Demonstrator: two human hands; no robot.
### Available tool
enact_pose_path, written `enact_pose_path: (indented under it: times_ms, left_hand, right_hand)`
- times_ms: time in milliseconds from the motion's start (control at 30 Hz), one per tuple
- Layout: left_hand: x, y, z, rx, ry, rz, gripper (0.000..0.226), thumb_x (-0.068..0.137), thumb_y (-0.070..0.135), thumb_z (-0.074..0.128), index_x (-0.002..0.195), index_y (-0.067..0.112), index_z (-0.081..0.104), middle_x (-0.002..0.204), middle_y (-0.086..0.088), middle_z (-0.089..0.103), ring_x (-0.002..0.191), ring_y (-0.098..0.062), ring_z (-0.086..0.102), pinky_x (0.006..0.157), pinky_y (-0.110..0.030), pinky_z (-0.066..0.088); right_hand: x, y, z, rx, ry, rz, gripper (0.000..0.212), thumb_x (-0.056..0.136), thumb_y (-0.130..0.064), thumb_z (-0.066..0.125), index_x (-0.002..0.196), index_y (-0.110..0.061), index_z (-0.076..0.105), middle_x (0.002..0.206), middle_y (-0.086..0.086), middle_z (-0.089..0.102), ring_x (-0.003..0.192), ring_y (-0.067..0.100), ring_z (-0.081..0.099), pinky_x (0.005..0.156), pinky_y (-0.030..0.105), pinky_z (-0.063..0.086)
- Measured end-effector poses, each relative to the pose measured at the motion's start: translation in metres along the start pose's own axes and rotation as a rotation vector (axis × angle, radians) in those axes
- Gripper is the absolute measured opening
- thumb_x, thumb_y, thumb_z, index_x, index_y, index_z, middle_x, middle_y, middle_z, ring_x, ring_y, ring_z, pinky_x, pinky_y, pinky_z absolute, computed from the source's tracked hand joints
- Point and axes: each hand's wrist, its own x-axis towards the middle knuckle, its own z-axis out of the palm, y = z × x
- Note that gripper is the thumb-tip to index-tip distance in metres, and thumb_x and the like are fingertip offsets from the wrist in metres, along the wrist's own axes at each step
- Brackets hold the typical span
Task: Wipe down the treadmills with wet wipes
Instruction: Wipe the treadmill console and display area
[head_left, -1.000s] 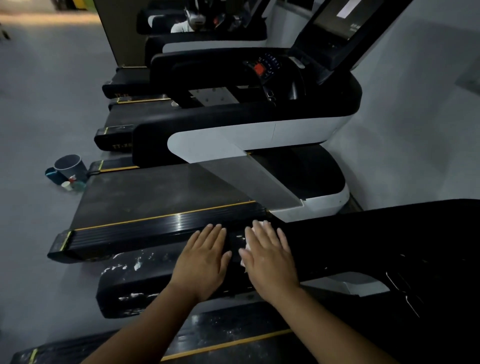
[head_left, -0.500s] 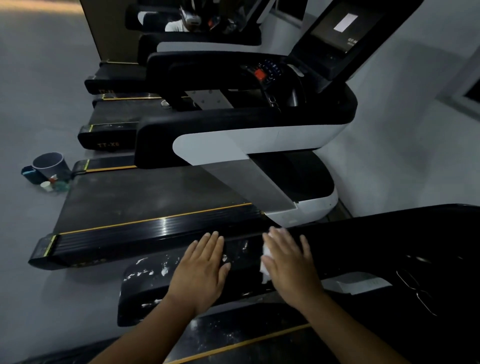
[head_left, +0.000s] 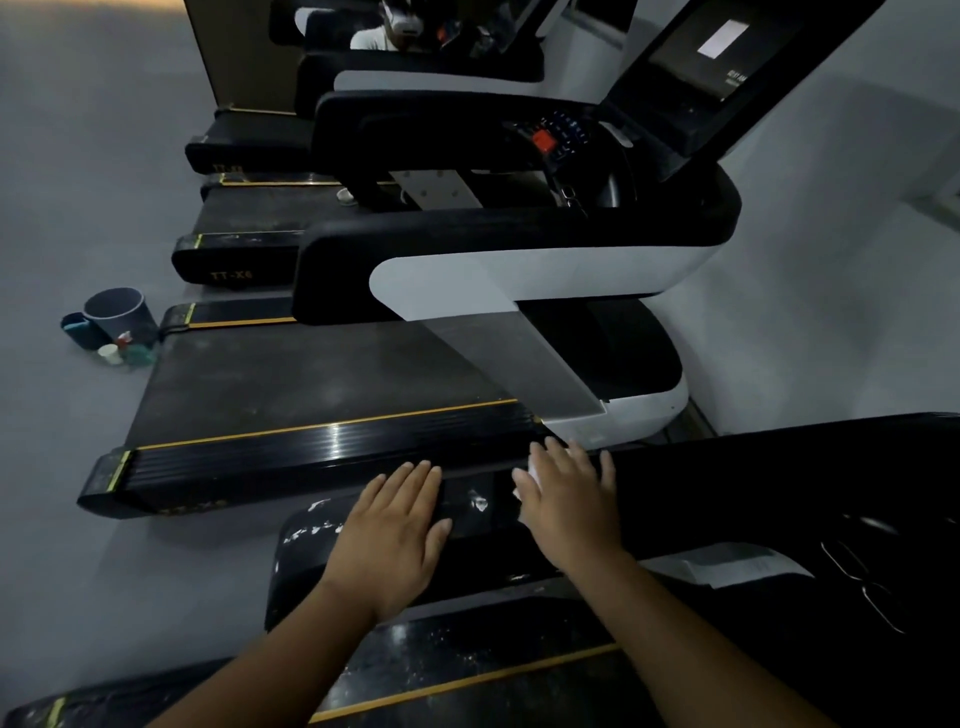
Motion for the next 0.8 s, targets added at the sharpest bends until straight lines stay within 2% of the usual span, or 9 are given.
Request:
enact_pose_path:
  times_ms: [100,200,300,433,500,567,667,733,800]
  left_hand:
    - [0.000,0.001,0.001,-0.022,-0.022,0.000,0.062,0.104,0.048,0.028,0.148,0.009,0.049,0.150,-0.009,0.052,0.140,-0.025,0.048,0.116,-0.039,0.026]
    - [-0.002,-0.006,-0.001,0.004,-0.004,0.044,0.063,0.102,0.047,0.031,0.144,0.006,0.054,0.147,-0.011,0.055,0.136,-0.027,0.052,0.113,-0.039,0.025]
    - [-0.011,-0.019,-0.002,0.021,0.011,-0.005,0.063,0.103,0.049,0.030,0.145,0.007,0.053,0.149,-0.010,0.053,0.139,-0.028,0.049,0.114,-0.041,0.024]
    - [-0.016,-0.020,0.001,-0.012,0.009,-0.047,0.063,0.103,0.048,0.028,0.146,0.009,0.052,0.148,-0.008,0.054,0.140,-0.027,0.048,0.114,-0.043,0.024]
    - [-0.015,-0.019,0.000,-0.022,0.006,-0.039,0.062,0.103,0.048,0.029,0.146,0.009,0.052,0.148,-0.008,0.055,0.139,-0.026,0.049,0.114,-0.041,0.025]
    - [-0.016,-0.021,-0.001,-0.027,0.008,-0.017,0.062,0.104,0.047,0.030,0.146,0.009,0.052,0.147,-0.008,0.055,0.139,-0.025,0.050,0.115,-0.039,0.023]
    - [-0.015,-0.030,-0.003,-0.020,0.007,0.027,0.062,0.103,0.047,0.031,0.145,0.008,0.053,0.147,-0.009,0.056,0.137,-0.025,0.052,0.114,-0.034,0.022]
    - [-0.016,-0.033,-0.003,-0.008,0.011,0.049,0.062,0.103,0.047,0.032,0.145,0.008,0.052,0.148,-0.009,0.054,0.137,-0.025,0.051,0.115,-0.033,0.022]
    - [-0.016,-0.035,-0.002,-0.011,0.021,0.046,0.061,0.103,0.046,0.033,0.146,0.008,0.051,0.149,-0.009,0.053,0.138,-0.025,0.051,0.115,-0.035,0.022]
  right_hand:
    - [-0.014,-0.039,0.009,-0.067,-0.038,-0.174,0.063,0.097,-0.046,0.019,0.148,-0.022,0.047,0.156,0.000,0.044,0.148,0.023,0.034,0.120,0.053,0.018]
    - [-0.040,-0.024,0.011,-0.020,0.026,-0.303,0.058,0.100,-0.045,0.031,0.151,-0.019,0.040,0.155,-0.001,0.046,0.145,0.020,0.039,0.115,0.048,0.020]
    - [-0.027,-0.002,0.008,-0.006,0.060,-0.193,0.055,0.101,-0.045,0.038,0.150,-0.018,0.041,0.156,0.002,0.044,0.147,0.020,0.036,0.120,0.052,0.021]
    - [-0.002,-0.036,0.014,-0.035,0.101,0.019,0.040,0.095,-0.040,0.061,0.126,-0.015,0.066,0.146,0.019,0.052,0.141,0.035,0.043,0.114,0.058,0.030]
    - [-0.005,-0.065,0.019,-0.017,0.096,0.020,0.044,0.100,-0.043,0.046,0.127,-0.014,0.066,0.142,0.015,0.057,0.137,0.032,0.047,0.115,0.056,0.033]
    - [-0.020,-0.077,0.020,0.011,0.087,-0.070,0.057,0.099,-0.045,0.031,0.133,-0.011,0.062,0.140,0.013,0.059,0.135,0.030,0.051,0.113,0.054,0.038]
    - [-0.044,-0.051,0.020,-0.050,0.048,-0.266,0.062,0.097,-0.049,0.031,0.146,-0.014,0.046,0.153,0.008,0.047,0.144,0.025,0.041,0.113,0.054,0.037]
    - [-0.040,-0.029,0.018,-0.076,0.057,-0.211,0.064,0.098,-0.051,0.029,0.149,-0.016,0.043,0.157,0.005,0.043,0.147,0.021,0.036,0.115,0.056,0.032]
    - [-0.021,-0.031,0.018,-0.038,0.055,-0.046,0.062,0.101,-0.050,0.025,0.150,-0.018,0.043,0.159,0.003,0.040,0.150,0.021,0.030,0.119,0.057,0.021]
